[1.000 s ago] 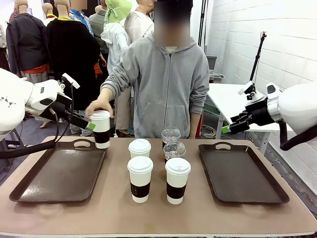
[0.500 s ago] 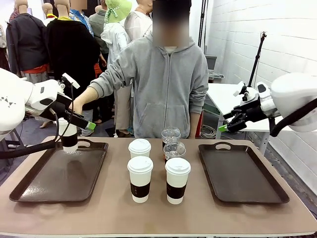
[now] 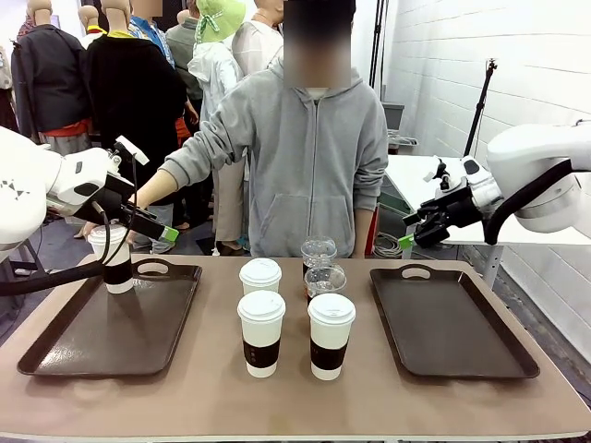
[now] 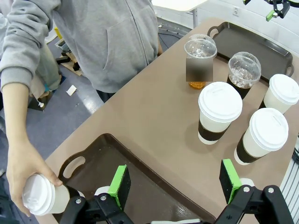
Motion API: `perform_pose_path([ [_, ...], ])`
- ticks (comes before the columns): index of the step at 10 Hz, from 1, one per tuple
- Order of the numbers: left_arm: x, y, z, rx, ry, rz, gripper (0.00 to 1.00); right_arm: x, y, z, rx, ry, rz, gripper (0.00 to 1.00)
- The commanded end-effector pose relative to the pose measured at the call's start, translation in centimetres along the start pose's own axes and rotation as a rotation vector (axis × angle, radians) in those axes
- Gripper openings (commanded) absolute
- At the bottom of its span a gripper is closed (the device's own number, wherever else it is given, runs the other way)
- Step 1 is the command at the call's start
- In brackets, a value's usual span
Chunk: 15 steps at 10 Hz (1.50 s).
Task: Distribute the coffee onto the tray.
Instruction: Pick up one iced Americano and place it on the right Handle tray.
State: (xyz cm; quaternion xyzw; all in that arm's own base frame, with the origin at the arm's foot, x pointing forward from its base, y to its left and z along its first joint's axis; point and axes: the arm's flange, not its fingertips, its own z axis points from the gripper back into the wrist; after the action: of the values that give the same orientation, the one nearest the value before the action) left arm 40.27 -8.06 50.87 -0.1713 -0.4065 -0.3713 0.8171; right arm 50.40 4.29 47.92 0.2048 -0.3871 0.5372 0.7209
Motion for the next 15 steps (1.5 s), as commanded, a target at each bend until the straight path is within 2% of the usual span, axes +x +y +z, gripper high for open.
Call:
perform_pose_path([
  [1,-0.2,0.1,-0.1,-0.004,0.0,0.002,1.0,-0.2,0.4,0.4,-0.005,-0.008,0.024,1.0],
  [6,-0.2,0.1,-0.1,-0.004,0.0,0.002,1.0,0.0,0.5,0.5,-0.008,-0.009,0.005,1.0],
  [9,-0.2,0.1,-0.1,-0.004,0.0,0.002,1.0,-1.9,-3.6,-2.4,0.038,-0.129,0.038,1.0],
  [14,-0.2,0.1,-0.1,-0.004,0.0,0.002,1.0,-4.3,-5.9,-8.6,0.088,-0.223,0.067,1.0],
  [15,-0.2,0.1,-0.1,-0.004,0.0,0.002,1.0,-4.6,-6.6,-9.8,0.133,-0.235,0.08,1.0],
])
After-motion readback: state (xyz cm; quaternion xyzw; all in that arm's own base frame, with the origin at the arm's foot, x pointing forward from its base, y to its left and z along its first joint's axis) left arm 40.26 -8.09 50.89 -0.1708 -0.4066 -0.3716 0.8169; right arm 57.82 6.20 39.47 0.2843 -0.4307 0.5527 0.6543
